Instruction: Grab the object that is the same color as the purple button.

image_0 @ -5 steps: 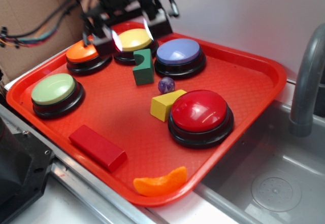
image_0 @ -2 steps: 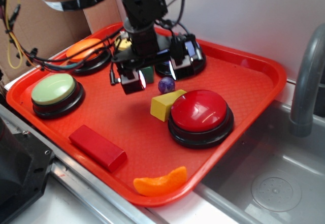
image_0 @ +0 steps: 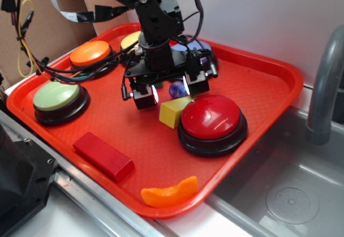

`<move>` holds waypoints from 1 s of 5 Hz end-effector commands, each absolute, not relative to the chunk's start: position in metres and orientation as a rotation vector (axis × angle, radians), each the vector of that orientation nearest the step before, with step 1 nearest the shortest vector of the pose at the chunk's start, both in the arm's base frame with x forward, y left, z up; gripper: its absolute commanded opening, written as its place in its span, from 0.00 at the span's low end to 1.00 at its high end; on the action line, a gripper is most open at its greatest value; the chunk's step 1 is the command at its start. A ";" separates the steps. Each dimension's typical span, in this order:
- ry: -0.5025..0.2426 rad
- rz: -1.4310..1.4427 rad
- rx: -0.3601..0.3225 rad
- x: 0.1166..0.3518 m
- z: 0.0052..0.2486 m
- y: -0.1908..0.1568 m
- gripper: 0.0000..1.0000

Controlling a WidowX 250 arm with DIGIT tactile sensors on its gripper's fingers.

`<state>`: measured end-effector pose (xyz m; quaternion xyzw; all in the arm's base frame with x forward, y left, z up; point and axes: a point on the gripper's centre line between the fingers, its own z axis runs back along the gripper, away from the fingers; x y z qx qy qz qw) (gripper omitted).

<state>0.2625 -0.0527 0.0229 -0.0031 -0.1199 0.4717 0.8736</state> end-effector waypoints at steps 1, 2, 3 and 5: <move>-0.289 0.984 -0.023 0.265 0.029 -0.049 0.15; -0.298 0.982 -0.020 0.265 0.029 -0.049 0.03; -0.323 0.953 0.004 0.279 0.037 -0.037 0.00; -0.304 0.789 0.014 0.280 0.107 -0.015 0.00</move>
